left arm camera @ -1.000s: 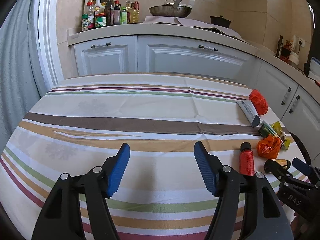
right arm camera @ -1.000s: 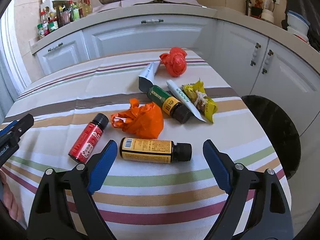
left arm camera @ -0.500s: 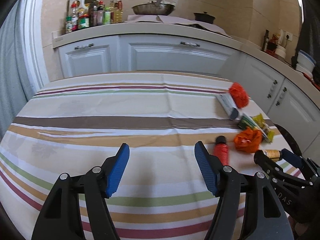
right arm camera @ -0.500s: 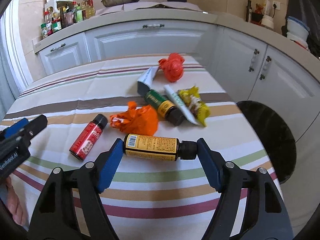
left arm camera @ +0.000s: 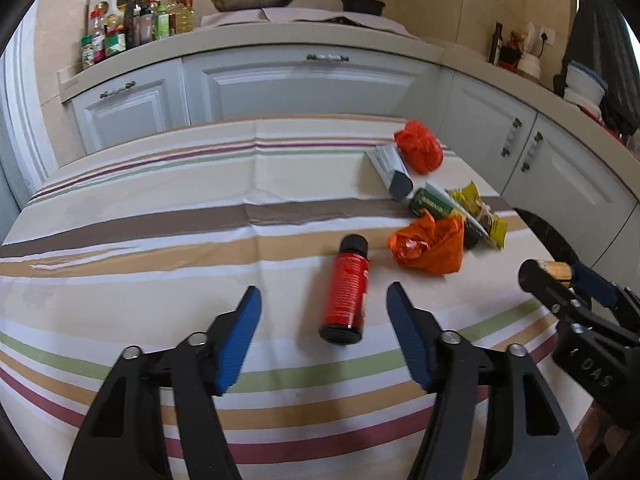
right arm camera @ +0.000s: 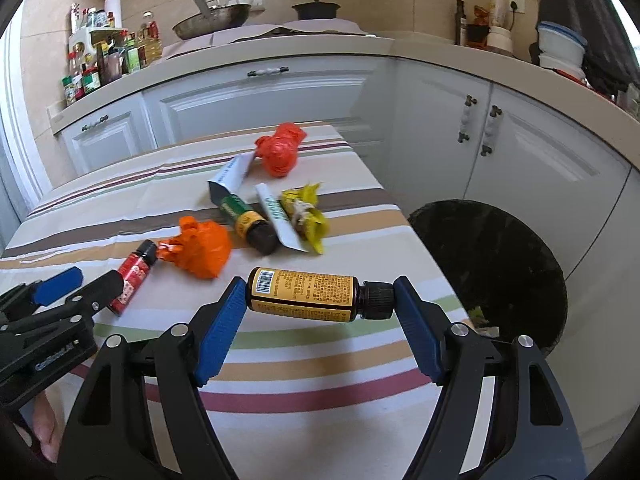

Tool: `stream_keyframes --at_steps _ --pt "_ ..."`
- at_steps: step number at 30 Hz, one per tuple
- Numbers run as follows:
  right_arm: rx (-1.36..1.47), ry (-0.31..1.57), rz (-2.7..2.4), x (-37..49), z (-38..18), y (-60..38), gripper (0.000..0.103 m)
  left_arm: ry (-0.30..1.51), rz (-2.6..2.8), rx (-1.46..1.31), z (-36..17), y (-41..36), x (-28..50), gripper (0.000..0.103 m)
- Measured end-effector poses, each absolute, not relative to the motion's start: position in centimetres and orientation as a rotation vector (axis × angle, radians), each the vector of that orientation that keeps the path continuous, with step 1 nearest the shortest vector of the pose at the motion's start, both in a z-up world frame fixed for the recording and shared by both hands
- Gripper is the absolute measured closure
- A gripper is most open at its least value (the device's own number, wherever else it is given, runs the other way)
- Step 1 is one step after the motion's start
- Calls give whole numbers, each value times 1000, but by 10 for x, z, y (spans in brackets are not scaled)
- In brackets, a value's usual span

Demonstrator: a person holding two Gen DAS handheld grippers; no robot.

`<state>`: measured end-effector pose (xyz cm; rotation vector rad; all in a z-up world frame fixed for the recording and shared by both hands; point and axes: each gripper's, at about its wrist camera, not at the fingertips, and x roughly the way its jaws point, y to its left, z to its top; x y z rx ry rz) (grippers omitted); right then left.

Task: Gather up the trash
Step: 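Grasp the yellow-labelled bottle with the right gripper while the left gripper grasps the red bottle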

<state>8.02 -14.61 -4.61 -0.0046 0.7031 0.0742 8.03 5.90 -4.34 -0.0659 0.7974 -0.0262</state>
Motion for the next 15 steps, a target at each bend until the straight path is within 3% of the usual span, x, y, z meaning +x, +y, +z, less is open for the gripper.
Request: stream_keyframes --at_steps 4,6,7,15 --pt "12 705 77 81 -49 -157 31 829 -29 -38 -50 52 85 60" --pt "19 705 80 82 -50 -161 31 850 -37 -29 -54 49 87 76" --pt "22 705 82 82 -50 -163 30 856 -43 -28 -55 48 88 78" --pt "27 683 85 80 -49 -173 31 818 -12 -25 -48 46 79 78"
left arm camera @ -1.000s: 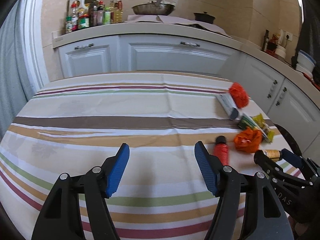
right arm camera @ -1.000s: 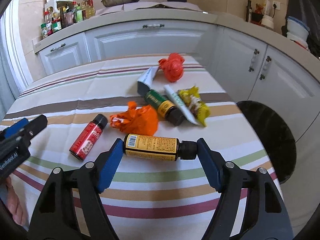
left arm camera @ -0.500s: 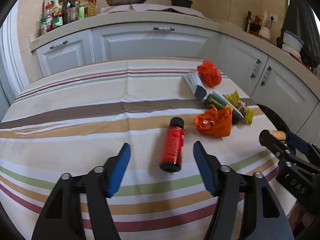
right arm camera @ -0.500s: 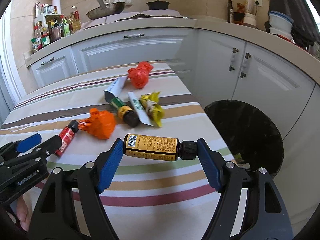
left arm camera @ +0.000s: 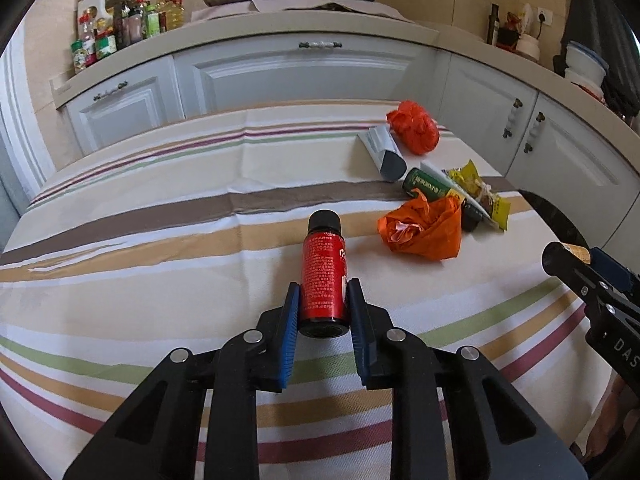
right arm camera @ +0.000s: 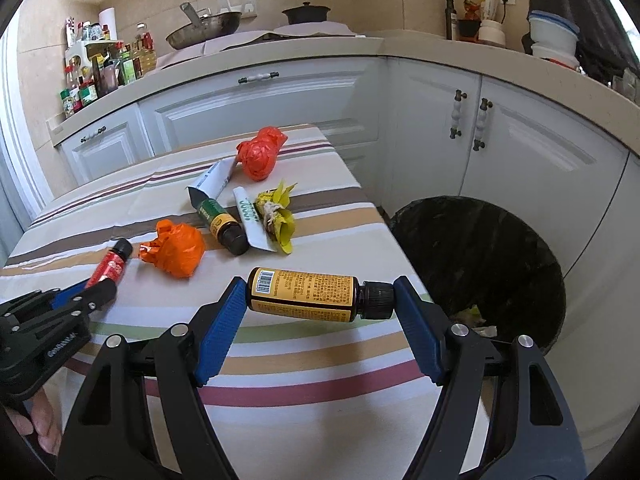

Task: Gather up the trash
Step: 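Grasp the yellow-labelled bottle with the right gripper while the left gripper grasps the red bottle, then carry the yellow-labelled bottle and red bottle over the bin with both grippers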

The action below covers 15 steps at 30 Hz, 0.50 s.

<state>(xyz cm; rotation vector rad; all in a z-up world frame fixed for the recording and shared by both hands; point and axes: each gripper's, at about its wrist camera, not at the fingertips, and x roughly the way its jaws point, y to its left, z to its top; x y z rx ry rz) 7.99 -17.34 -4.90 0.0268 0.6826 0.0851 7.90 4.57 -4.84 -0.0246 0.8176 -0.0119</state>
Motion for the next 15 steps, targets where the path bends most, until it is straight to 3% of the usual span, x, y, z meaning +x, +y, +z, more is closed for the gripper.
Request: stream_keyframes --at_steps 15 --pt "17 583 -75 82 -25 -245 31 696 -197 19 -1 -38 83 78"
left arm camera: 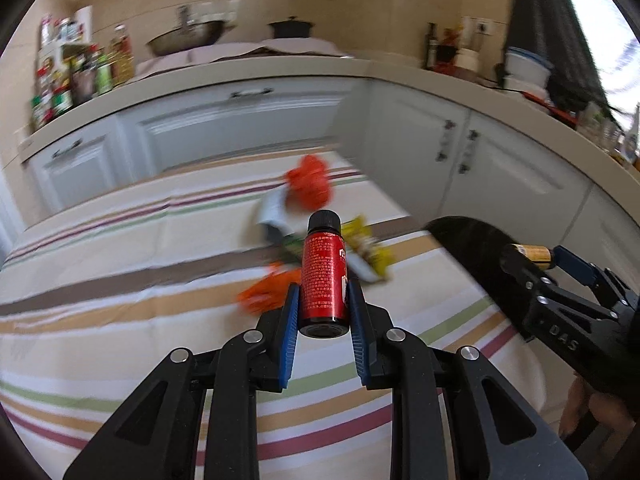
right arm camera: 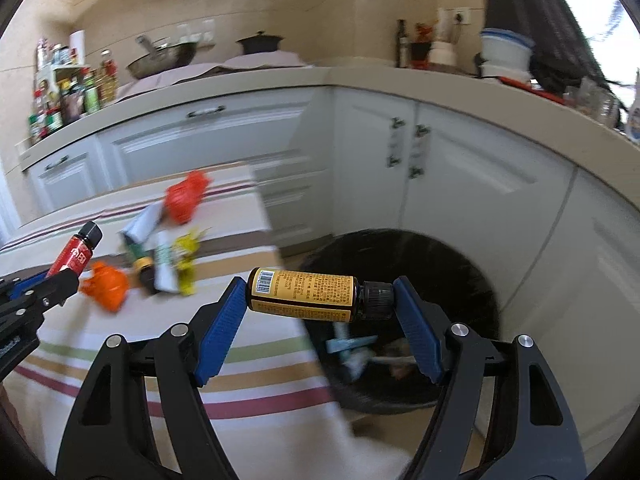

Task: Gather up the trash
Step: 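Carry the yellow-labelled bottle and red bottle over the bin with both grippers, then open both grippers to drop the two bottles into the bin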

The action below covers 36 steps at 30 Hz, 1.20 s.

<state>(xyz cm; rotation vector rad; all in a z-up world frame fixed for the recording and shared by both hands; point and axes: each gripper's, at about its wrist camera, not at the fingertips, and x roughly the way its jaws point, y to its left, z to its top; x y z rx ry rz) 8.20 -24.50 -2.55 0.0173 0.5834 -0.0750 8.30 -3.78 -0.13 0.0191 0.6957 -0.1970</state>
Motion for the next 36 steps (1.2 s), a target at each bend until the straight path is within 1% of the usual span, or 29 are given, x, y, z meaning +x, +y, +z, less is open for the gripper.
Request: stream_keyframes --at_steps 8,16,27,28,29,30,32,36 --pt "10 583 -177 94 -26 -302 31 676 -311 67 -1 -109 106 78" --pt "31 599 -232 111 -41 -345 31 681 -365 115 -9 -167 130 78" --pt "56 608 -232 134 -53 -370 29 716 -392 160 -25 -208 162 78" --pt "62 609 -235 136 -54 -372 28 721 -390 163 -27 -210 165 77" --pt "69 612 -236 138 -54 -374 28 724 -388 163 -27 -211 166 73" --pt "75 614 -236 139 -55 -375 26 726 -383 161 -28 -211 167 65" --pt "82 613 -240 139 -55 -376 24 724 -378 152 -29 -209 168 60" --pt "88 608 -250 137 -52 -375 24 714 -363 151 -24 -202 165 60"
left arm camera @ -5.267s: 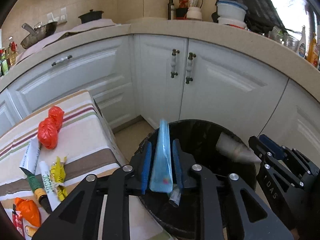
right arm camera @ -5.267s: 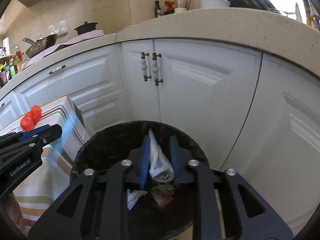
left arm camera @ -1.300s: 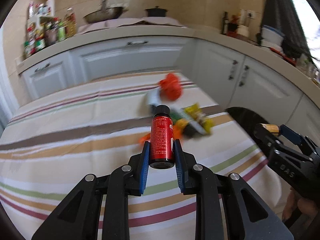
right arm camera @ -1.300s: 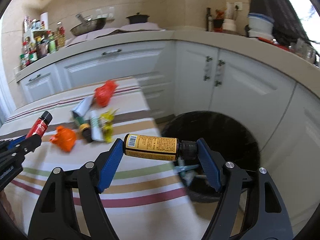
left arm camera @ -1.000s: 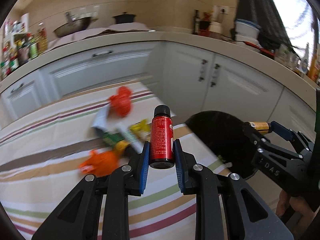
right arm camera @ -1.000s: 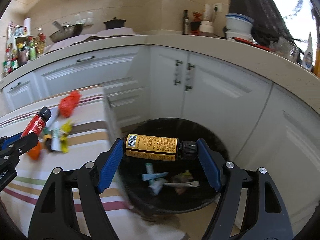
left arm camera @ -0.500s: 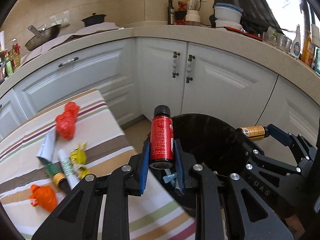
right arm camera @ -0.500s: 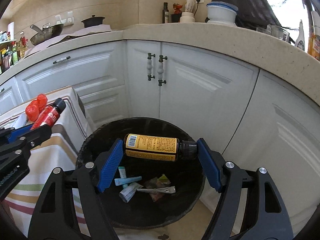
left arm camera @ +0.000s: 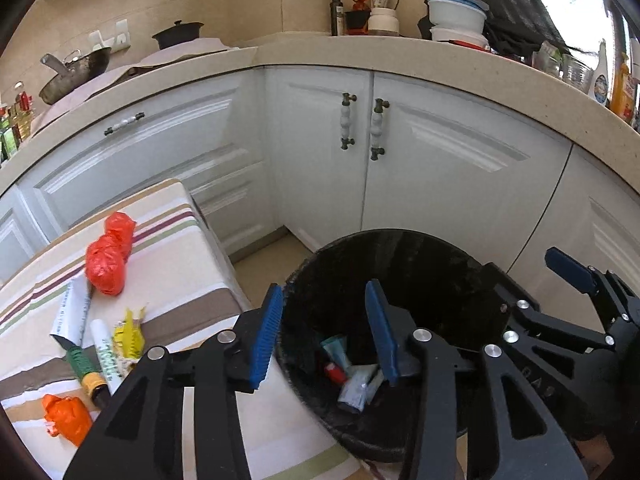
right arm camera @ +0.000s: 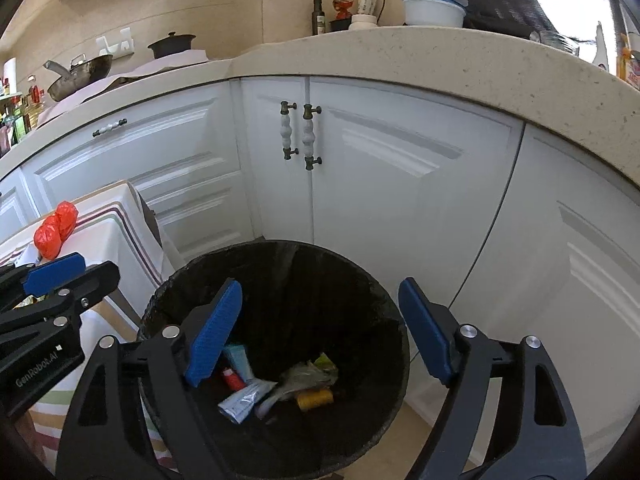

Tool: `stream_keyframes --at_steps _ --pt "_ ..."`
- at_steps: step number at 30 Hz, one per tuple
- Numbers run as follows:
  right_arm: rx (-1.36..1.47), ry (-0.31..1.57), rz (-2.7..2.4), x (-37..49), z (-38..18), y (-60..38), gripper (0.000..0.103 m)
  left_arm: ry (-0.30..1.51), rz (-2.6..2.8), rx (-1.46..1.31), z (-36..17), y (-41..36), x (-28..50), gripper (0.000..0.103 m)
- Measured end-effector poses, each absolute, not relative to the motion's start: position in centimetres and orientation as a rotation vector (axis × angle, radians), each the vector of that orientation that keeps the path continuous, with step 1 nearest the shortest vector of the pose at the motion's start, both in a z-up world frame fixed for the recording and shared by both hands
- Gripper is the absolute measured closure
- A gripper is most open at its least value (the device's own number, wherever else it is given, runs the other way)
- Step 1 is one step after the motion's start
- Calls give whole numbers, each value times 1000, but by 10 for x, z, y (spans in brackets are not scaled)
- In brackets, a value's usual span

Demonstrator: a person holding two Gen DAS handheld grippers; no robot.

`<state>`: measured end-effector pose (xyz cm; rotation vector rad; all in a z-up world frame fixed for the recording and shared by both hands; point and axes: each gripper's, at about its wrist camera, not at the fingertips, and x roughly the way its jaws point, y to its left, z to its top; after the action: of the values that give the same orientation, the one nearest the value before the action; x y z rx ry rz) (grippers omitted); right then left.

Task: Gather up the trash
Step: 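Open both grippers to drop the two bottles into the bin, then grasp the yellow wrapper with the right gripper while the left gripper grasps the orange bag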

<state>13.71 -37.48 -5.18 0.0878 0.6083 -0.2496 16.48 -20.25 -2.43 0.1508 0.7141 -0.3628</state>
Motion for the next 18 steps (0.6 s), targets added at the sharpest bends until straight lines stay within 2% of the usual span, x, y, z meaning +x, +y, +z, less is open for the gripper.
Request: stream_keyframes --at_steps 6,18 --pt "88 586 -231 130 -39 -360 24 698 -324 124 -14 -176 154 59" --pt "66 582 -91 124 -25 -289 25 683 -143 45 1 -77 128 58"
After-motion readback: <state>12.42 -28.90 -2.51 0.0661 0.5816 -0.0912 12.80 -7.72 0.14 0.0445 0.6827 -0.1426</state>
